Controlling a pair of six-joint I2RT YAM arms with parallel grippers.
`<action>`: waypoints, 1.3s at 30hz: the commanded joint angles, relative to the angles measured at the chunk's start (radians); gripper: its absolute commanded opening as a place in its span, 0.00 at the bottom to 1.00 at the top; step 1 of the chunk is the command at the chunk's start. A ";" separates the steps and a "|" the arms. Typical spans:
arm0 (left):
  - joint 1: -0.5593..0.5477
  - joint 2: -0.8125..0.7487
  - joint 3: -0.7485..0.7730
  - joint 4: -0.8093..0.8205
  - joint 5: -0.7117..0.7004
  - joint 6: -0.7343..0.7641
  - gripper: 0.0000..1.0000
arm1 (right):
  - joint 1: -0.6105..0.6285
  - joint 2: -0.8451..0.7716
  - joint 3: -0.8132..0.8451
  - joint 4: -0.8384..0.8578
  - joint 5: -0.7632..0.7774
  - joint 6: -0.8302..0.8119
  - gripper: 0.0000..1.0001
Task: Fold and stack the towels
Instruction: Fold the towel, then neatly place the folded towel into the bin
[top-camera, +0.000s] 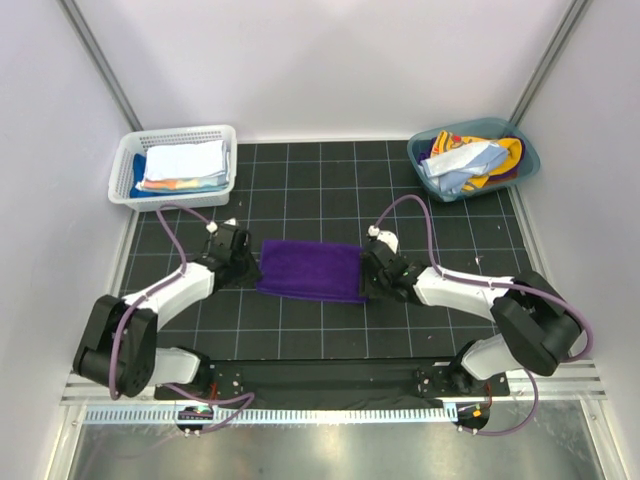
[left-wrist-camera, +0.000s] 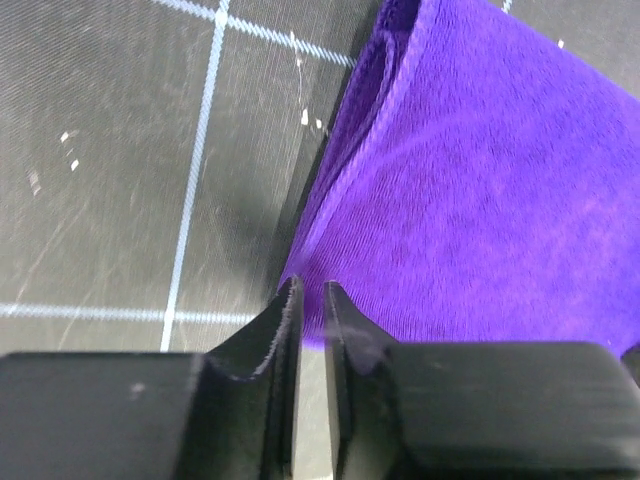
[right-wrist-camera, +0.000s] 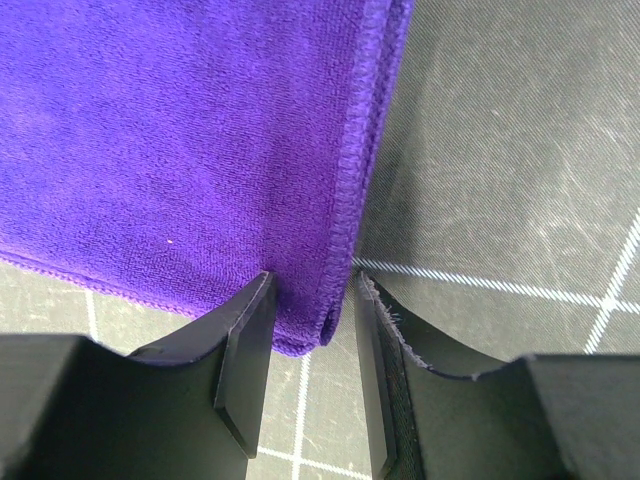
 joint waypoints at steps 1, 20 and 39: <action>-0.006 -0.070 0.065 -0.092 -0.022 0.023 0.20 | 0.004 -0.042 0.011 -0.079 0.035 0.015 0.44; -0.193 0.103 0.286 -0.147 -0.051 0.092 0.47 | 0.004 -0.035 0.281 -0.209 0.004 -0.017 0.45; -0.176 0.140 0.310 -0.203 -0.235 0.129 0.66 | -0.106 0.238 0.237 -0.134 0.006 -0.080 0.44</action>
